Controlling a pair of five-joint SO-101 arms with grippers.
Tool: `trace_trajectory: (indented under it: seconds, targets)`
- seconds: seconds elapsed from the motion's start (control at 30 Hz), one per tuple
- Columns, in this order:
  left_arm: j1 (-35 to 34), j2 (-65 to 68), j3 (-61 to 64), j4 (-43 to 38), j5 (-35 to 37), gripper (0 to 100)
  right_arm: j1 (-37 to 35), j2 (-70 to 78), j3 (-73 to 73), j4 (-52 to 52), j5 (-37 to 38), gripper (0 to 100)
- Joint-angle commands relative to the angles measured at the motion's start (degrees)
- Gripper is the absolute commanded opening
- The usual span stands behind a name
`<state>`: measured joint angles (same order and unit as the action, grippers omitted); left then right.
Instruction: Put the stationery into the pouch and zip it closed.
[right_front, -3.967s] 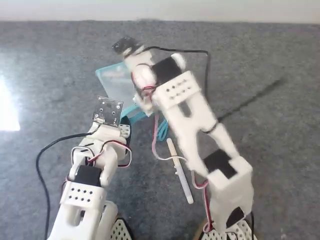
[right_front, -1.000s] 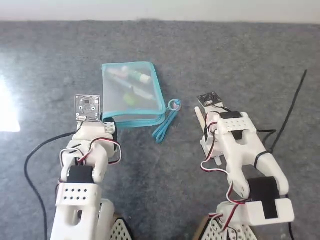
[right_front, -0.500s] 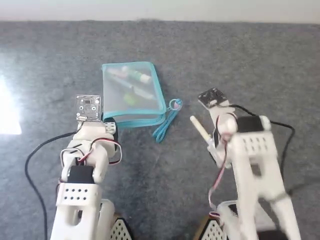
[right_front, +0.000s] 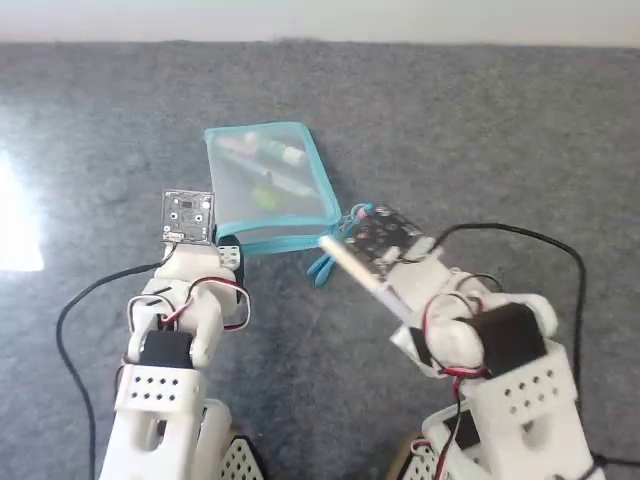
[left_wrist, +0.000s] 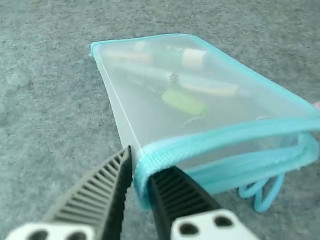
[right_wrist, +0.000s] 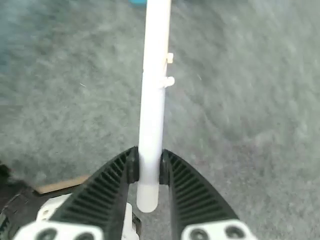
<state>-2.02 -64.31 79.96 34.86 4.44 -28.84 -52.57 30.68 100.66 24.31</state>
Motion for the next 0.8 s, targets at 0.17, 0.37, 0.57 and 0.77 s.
trace_trajectory:
  seconds: [0.17,0.37,0.57,0.77]
  targets:
    - [0.2,-0.6,-1.8,-1.1,-0.1,1,-8.0,14.7,-11.3,1.0,-5.2,0.8]
    - [0.2,-0.9,-1.8,-0.9,-0.1,1,-8.0,28.3,-18.5,-3.6,-6.6,0.8]
    - [0.2,-0.9,-1.7,-0.8,-0.2,1,-8.0,41.6,-28.0,-9.7,-10.5,0.8]
    - [0.2,-0.9,-1.6,-0.7,-0.2,1,-8.0,52.2,-36.0,-18.9,-12.6,1.6]
